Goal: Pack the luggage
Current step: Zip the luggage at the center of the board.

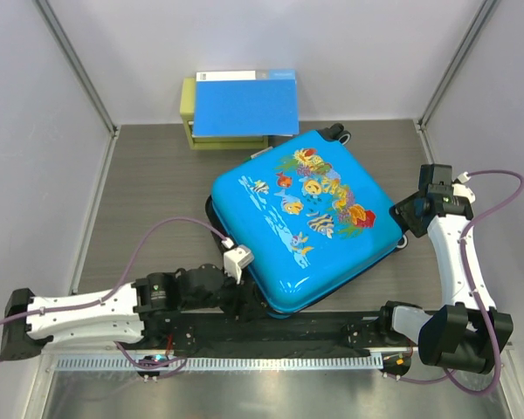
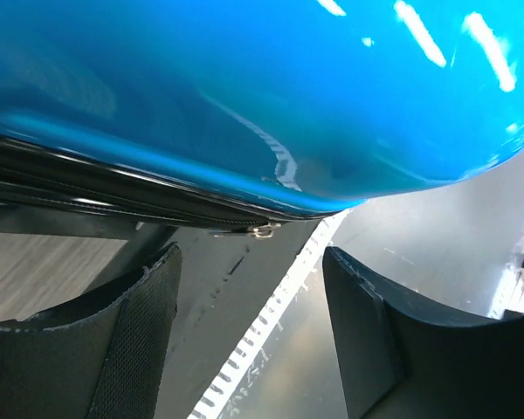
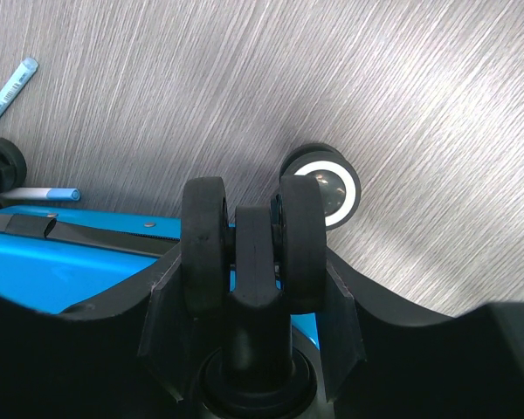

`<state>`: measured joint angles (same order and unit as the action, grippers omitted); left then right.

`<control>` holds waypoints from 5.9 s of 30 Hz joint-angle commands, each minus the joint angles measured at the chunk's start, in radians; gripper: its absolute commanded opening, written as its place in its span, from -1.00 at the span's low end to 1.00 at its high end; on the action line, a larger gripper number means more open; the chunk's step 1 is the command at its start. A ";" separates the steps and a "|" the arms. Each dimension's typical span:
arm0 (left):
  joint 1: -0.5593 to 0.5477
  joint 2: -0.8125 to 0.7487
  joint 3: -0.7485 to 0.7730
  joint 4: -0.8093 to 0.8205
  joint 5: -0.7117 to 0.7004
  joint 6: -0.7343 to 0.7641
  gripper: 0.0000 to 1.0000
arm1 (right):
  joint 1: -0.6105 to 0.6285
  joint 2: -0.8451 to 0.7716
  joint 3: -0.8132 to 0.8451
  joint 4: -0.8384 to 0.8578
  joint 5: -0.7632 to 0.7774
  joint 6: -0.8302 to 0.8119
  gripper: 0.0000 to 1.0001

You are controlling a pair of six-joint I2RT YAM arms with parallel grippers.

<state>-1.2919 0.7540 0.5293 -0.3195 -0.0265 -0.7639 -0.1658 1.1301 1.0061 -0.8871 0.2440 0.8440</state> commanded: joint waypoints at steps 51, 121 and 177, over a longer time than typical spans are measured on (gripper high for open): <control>-0.216 0.150 0.041 0.160 -0.447 0.052 -0.05 | 0.040 0.016 -0.086 -0.039 -0.189 -0.097 -0.98; -0.218 0.077 -0.140 0.359 -0.391 0.031 0.23 | 0.035 0.011 -0.138 -0.039 -0.140 -0.114 -0.97; -0.215 0.122 0.012 0.470 -0.394 0.201 0.21 | 0.028 -0.012 -0.181 -0.073 -0.123 -0.121 -0.98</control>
<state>-1.5143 0.8703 0.4366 -0.0986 -0.3901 -0.5735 -0.1722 1.0904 0.9085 -0.7315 0.1951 0.8242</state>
